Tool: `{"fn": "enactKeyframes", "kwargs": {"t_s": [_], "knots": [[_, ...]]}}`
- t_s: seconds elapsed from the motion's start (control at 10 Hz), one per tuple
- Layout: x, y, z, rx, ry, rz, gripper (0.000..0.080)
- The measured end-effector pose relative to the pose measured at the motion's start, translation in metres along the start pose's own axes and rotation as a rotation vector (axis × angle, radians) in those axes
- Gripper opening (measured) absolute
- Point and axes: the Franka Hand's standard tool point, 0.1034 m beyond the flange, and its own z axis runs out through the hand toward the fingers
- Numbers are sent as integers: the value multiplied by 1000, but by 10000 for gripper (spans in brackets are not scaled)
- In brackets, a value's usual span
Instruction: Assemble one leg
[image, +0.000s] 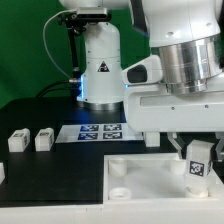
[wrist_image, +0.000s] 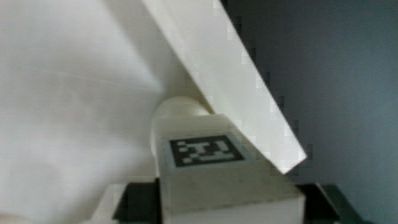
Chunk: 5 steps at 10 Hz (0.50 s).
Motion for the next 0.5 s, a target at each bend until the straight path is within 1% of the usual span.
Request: {"fn": "enactKeyframes", "kwargs": {"t_s": [0.2,0.3,0.4,0.5], "knots": [[-1,3,2,33,-17,335,315],[-2,3,2,44,-30,428,307],[-3,2,4,60,-48,605,307],[-3,1,4,67,-62,691,306]]}}
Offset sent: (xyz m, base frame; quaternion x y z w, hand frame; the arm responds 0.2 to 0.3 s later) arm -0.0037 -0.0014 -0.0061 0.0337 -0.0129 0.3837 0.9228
